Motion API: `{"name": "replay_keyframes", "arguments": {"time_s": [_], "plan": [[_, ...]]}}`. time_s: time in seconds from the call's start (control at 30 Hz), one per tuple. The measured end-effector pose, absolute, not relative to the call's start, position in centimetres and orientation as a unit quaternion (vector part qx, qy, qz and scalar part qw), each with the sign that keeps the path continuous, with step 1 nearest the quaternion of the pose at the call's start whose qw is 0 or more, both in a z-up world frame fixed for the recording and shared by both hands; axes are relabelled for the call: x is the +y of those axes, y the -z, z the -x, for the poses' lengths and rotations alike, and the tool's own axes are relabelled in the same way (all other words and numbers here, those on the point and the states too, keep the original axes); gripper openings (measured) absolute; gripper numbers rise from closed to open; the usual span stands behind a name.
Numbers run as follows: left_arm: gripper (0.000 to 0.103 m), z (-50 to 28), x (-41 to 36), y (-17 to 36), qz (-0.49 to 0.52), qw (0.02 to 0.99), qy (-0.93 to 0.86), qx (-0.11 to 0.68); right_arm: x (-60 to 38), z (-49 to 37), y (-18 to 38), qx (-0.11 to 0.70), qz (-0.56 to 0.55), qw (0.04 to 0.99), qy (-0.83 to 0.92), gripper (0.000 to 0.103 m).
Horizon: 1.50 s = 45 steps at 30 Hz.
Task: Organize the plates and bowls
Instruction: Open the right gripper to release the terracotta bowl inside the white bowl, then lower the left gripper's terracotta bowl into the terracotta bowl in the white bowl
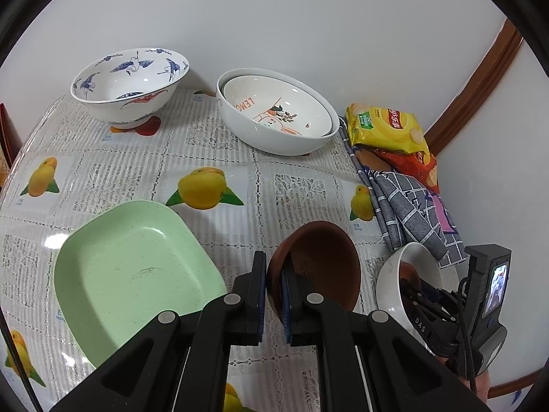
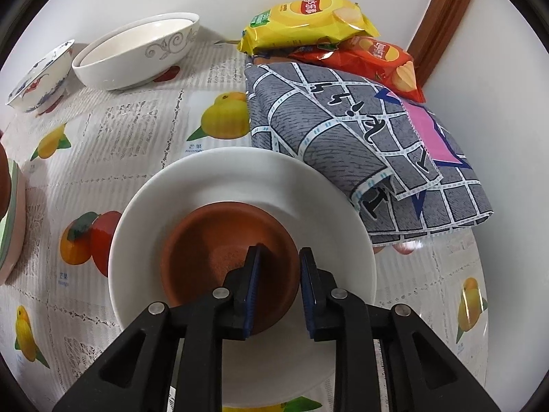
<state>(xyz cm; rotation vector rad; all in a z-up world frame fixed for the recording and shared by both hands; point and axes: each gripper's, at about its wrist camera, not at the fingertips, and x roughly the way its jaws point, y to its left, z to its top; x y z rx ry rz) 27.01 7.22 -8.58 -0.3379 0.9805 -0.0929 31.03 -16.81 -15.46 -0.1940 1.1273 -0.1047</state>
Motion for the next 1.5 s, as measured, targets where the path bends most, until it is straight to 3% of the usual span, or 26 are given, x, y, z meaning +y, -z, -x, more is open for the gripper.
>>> {"name": "replay_keyframes", "arguments": {"time_s": [0.57, 0.97, 1.5], "plan": [[0.008, -25.4, 2.9, 6.8, 0.138, 0.870, 0.072, 0.468, -19.7, -26.6, 8.7, 0.460, 0.036, 0.887, 0.037, 0.040], [0.008, -24.6, -2.5, 6.1, 0.124, 0.868, 0.104, 0.469, -25.7, -22.1, 6.7, 0.448, -0.001, 0.892, 0.065, 0.040], [0.008, -27.2, -8.0, 8.8, 0.127, 0.852, 0.125, 0.493, -32.2, -19.3, 8.3, 0.467, -0.077, 0.878, 0.073, 0.041]]}}
